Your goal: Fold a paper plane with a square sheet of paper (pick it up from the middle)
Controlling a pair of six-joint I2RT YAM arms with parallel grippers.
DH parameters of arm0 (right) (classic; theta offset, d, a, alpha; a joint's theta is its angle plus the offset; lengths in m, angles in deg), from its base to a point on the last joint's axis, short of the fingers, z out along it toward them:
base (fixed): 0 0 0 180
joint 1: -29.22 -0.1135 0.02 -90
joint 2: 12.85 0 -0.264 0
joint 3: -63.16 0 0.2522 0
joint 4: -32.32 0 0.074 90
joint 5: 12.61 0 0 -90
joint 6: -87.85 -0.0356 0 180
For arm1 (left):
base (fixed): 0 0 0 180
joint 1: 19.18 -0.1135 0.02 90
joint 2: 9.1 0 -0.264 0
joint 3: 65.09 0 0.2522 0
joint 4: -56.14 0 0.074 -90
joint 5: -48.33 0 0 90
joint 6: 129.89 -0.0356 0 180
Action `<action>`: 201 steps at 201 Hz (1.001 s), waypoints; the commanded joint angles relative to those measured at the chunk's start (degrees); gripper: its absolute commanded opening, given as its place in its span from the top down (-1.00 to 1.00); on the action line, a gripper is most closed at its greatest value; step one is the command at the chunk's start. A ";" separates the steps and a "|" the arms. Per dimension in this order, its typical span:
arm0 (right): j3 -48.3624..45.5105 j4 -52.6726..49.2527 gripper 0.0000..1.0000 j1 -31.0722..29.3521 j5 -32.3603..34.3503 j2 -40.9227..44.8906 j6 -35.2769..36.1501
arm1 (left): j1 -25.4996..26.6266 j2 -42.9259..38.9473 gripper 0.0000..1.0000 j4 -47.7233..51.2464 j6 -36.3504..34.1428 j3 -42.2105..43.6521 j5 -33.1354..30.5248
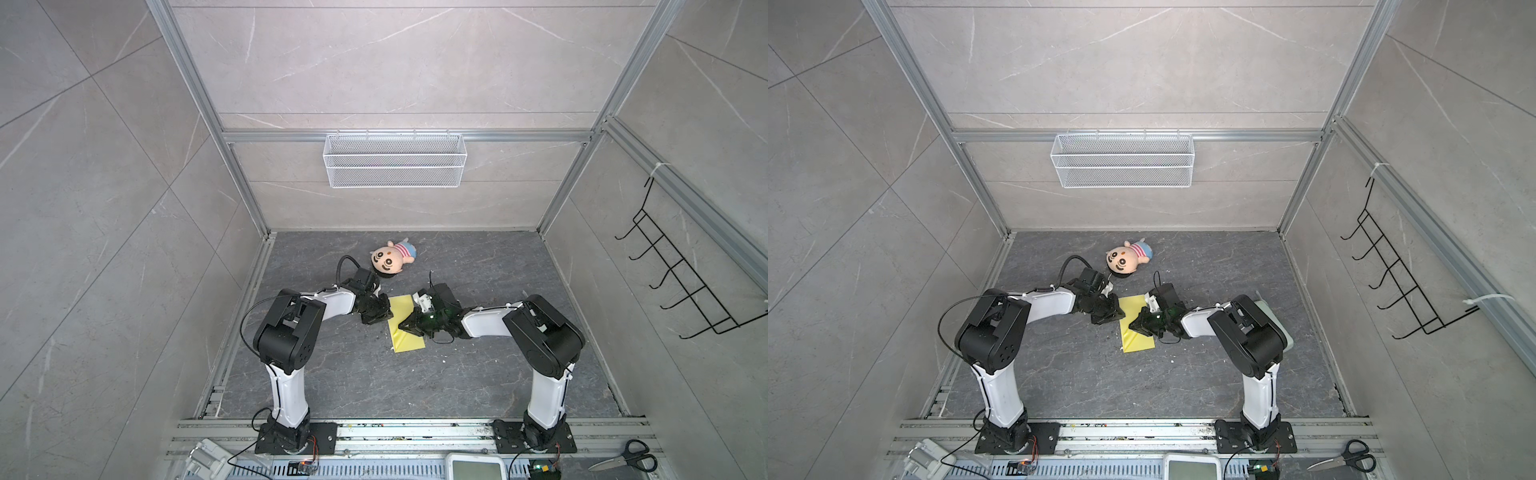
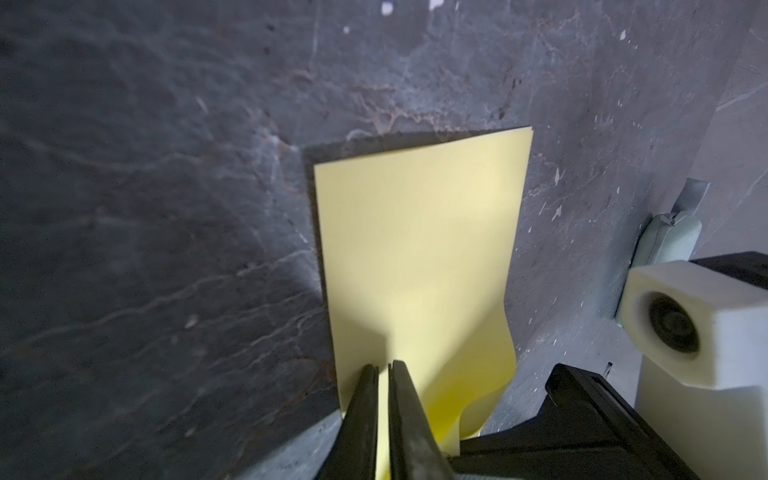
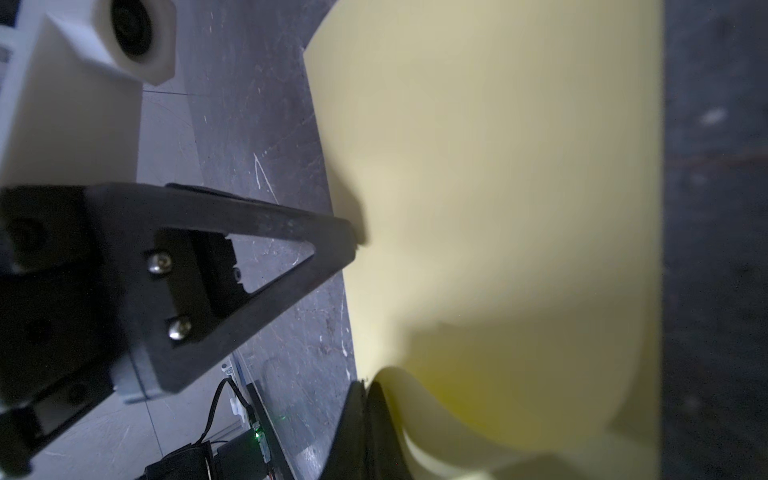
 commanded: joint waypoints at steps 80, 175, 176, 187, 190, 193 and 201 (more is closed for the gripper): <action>2.84 0.58 1.00 -0.65 -0.87 -3.30 2.57 | -0.17 1.23 0.75 2.72 -0.18 0.74 -2.14; 3.31 0.70 1.00 -0.69 -0.64 -4.53 2.49 | -0.15 1.35 0.75 2.84 -0.08 0.78 -2.08; 3.31 0.73 1.00 -0.70 -0.68 -4.53 2.49 | -0.19 1.35 0.75 2.85 -0.05 0.80 -2.11; 3.32 0.70 1.00 -0.69 -0.54 -4.61 2.58 | -0.17 1.35 0.75 2.83 -0.08 0.83 -2.07; 3.32 0.67 1.00 -0.68 -0.50 -4.62 2.54 | -0.21 1.36 0.75 2.78 -0.09 0.90 -2.13; 3.44 0.68 1.00 -0.70 -0.39 -4.62 2.45 | -0.21 1.36 0.75 2.80 -0.11 0.91 -2.09; 3.49 0.66 1.00 -0.65 -0.34 -4.75 2.47 | -0.18 1.36 0.75 2.75 -0.11 0.91 -2.07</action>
